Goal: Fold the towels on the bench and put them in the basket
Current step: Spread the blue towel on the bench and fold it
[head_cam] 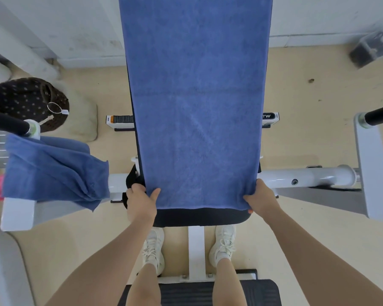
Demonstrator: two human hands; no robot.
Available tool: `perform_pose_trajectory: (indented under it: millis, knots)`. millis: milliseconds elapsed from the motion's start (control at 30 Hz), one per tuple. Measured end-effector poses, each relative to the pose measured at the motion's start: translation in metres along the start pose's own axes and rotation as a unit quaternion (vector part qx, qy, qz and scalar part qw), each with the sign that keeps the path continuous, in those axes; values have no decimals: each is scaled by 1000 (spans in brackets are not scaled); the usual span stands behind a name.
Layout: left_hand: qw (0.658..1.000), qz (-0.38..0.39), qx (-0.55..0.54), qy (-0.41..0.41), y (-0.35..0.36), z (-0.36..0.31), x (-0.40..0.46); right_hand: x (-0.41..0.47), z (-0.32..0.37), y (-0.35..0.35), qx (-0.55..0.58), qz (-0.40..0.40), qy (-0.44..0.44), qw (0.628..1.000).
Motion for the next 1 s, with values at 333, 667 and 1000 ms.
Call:
perform_pose_trajectory:
  millis: [333,667,1000]
  knots:
    - [978,74,188,-46,-43,-38,6,-10,34,-41,-107,-45,-18,993]
    - [961,3,143,238,-134,-224,32,-22,196,-154,-91,-102,-292,947]
    - [820,-175,276,469,-180,-371,140,54,339,-218,-135,-283,-348,884]
Point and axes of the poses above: each hand's wrist, its own x-axis towards the middle knuckle, its own y-axis out of the palm, z = x × y, the point moved 1 cm from there along x, towards the middle knuckle, and after that the axes turned 2 degrees about -z, right-handed, at the moved point
